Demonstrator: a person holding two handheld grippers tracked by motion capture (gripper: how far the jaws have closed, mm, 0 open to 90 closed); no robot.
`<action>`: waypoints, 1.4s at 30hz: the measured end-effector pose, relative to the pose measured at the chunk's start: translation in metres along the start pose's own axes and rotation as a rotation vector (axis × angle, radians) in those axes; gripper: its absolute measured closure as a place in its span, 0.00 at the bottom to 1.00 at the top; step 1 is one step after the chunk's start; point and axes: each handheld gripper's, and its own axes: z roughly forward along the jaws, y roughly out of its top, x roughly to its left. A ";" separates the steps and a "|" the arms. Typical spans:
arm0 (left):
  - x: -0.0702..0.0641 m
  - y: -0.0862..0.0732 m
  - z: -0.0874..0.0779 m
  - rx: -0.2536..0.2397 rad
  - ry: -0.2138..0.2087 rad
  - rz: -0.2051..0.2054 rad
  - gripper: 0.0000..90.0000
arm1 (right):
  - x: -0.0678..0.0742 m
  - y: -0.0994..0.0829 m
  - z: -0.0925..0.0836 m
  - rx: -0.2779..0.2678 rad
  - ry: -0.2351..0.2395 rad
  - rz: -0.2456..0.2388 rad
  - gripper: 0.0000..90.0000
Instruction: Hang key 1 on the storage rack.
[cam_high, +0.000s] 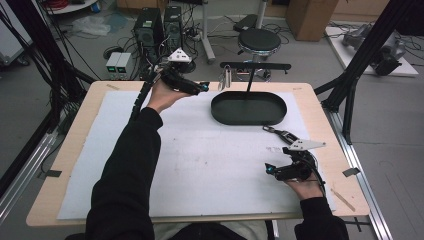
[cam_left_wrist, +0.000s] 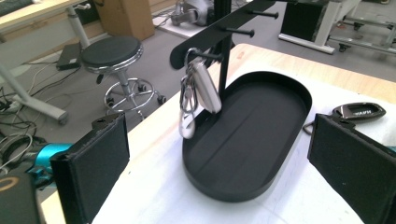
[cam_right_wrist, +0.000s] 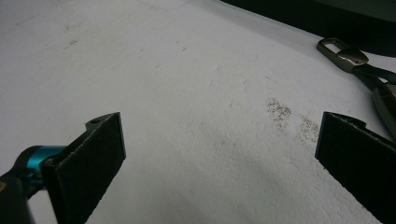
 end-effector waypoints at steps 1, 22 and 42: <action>0.000 -0.003 -0.003 0.002 0.004 -0.006 0.07 | 0.000 0.000 0.000 0.002 0.001 0.002 0.01; -0.005 -0.051 -0.049 0.018 0.016 -0.023 0.08 | -0.001 -0.001 0.001 0.010 -0.018 0.005 0.01; -0.014 -0.107 -0.103 0.021 0.039 -0.073 0.08 | 0.001 0.002 0.005 0.013 -0.018 -0.008 0.01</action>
